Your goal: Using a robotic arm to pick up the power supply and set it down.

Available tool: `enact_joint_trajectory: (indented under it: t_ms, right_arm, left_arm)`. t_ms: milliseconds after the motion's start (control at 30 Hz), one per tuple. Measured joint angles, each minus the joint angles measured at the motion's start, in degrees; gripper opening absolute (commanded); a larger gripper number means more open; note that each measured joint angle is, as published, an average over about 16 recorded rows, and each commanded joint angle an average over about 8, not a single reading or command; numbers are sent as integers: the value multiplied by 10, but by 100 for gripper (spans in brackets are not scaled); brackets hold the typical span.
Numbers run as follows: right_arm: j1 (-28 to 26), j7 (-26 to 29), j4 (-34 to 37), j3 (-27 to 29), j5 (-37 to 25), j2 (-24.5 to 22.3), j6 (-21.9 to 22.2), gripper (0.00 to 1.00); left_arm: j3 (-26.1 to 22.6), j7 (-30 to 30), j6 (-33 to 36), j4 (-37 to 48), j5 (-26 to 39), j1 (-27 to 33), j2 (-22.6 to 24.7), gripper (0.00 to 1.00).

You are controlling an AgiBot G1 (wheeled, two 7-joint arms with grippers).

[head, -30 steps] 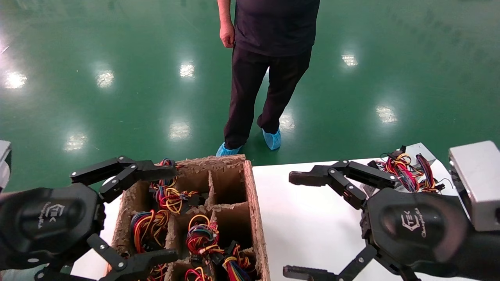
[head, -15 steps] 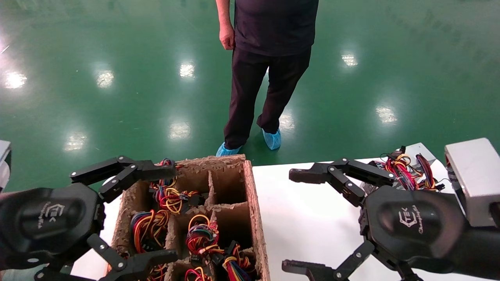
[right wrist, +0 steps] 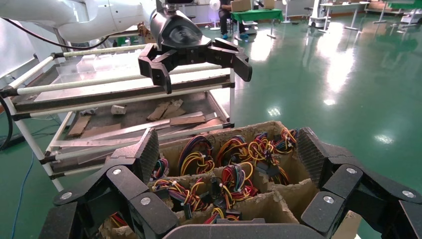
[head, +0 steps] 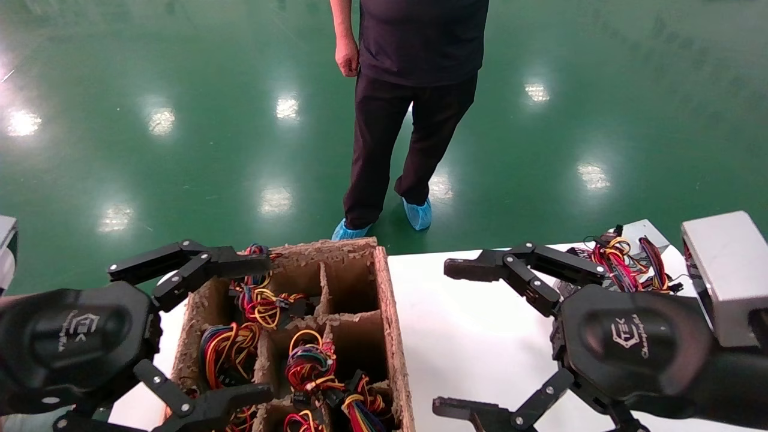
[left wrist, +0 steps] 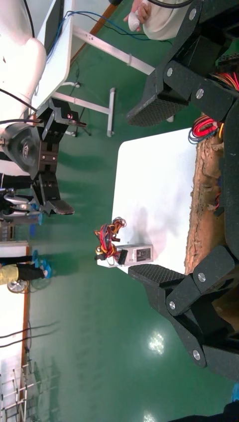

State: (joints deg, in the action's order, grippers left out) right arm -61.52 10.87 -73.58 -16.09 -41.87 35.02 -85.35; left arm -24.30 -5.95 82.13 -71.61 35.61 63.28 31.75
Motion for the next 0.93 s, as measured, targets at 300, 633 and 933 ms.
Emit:
enact_joint_trajectory:
  t_ms: [300, 633, 933]
  right_arm:
    - [0, 0, 0, 0, 0, 0, 1, 100]
    - [0, 0, 0, 0, 0, 0, 1, 100]
    - [0, 0, 0, 0, 0, 0, 1, 100]
  left_arm:
    - [0, 0, 0, 0, 0, 0, 0, 100]
    - [0, 0, 0, 0, 0, 0, 0, 100]
    - [0, 0, 0, 0, 0, 0, 0, 100]
